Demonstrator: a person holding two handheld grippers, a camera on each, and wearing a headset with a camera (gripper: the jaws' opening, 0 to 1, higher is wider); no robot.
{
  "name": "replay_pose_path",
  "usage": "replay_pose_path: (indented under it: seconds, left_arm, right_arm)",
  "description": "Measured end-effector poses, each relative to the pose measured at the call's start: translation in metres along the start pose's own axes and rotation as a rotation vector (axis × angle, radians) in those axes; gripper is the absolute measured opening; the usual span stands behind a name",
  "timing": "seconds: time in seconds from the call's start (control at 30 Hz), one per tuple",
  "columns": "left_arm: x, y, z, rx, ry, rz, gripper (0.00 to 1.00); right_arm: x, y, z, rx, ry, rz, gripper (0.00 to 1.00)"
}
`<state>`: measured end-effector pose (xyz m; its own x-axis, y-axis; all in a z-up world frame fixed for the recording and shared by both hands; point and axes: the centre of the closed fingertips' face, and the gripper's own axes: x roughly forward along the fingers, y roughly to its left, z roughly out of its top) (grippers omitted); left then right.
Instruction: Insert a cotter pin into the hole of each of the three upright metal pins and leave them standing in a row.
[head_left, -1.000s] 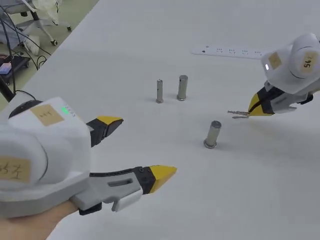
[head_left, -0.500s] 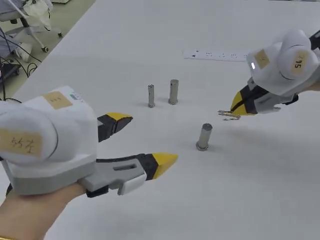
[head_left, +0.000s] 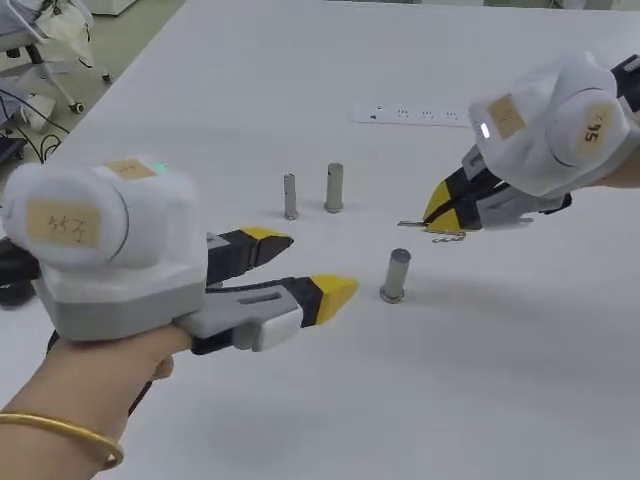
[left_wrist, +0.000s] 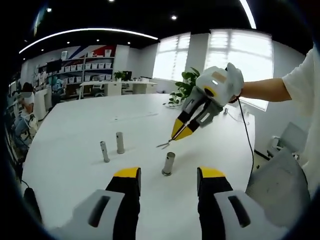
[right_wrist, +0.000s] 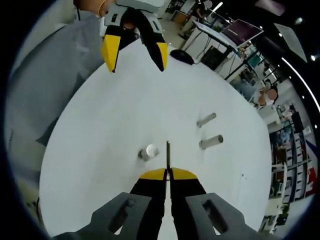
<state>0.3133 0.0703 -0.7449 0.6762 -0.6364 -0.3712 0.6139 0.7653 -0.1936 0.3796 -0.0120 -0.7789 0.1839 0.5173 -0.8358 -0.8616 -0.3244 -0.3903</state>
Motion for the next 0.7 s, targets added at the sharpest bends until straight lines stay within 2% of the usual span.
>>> replay_pose_path:
  seconds: [0.13,0.2,0.27,0.37,0.7]
  left_arm:
    - [0.005,-0.002,0.002,-0.057,-0.017,-0.019,0.40]
    - [0.007,-0.003,0.000,-0.105,-0.006,-0.020,0.36]
    - [0.010,-0.005,0.002,-0.132,-0.020,-0.027,0.34]
    - [0.014,-0.008,0.005,-0.209,-0.040,-0.045,0.33]
    - [0.025,-0.021,-0.001,-0.291,-0.043,-0.087,0.25]
  right_arm:
    - [0.000,0.001,0.005,-0.008,-0.019,-0.002,0.03]
    - [-0.002,0.004,0.012,-0.015,-0.032,-0.001,0.03]
    - [-0.003,0.008,0.017,-0.023,-0.040,0.001,0.03]
    - [-0.004,0.011,0.022,-0.036,-0.051,0.007,0.03]
    - [-0.005,0.028,0.042,-0.059,-0.093,0.016,0.03]
